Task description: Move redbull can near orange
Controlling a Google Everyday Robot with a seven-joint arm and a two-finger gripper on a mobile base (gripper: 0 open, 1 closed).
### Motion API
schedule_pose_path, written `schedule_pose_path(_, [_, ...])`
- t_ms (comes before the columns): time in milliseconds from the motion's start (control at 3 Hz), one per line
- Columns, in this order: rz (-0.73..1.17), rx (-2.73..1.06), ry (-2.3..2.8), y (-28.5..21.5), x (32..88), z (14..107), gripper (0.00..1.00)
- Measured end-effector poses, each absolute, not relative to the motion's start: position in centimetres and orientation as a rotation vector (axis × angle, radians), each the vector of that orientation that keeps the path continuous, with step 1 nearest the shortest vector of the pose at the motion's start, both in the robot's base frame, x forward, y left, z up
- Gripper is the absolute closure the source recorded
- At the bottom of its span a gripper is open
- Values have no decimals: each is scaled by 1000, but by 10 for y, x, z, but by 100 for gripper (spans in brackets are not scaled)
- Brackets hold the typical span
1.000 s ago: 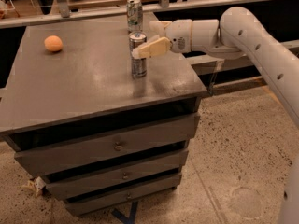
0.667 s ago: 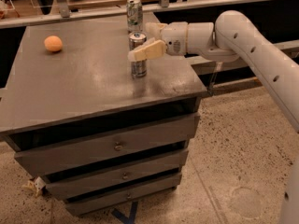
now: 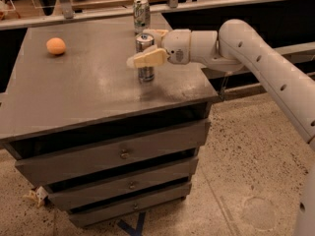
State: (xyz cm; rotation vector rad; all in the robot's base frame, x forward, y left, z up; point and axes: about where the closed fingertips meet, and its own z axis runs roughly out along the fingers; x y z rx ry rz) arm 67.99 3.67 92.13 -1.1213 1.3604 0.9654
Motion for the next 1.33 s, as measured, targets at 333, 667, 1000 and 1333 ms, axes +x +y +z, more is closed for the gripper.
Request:
schedule_pose_path(333, [980, -1132, 1328, 43, 676, 916, 39])
schedule_pose_path(667, [995, -1149, 1302, 47, 673, 912, 62])
schedule_pose_path(1000, [1009, -1123, 1290, 53, 676, 918, 86])
schedule_pose_path(1333, [1020, -1093, 1267, 67, 695, 937, 100])
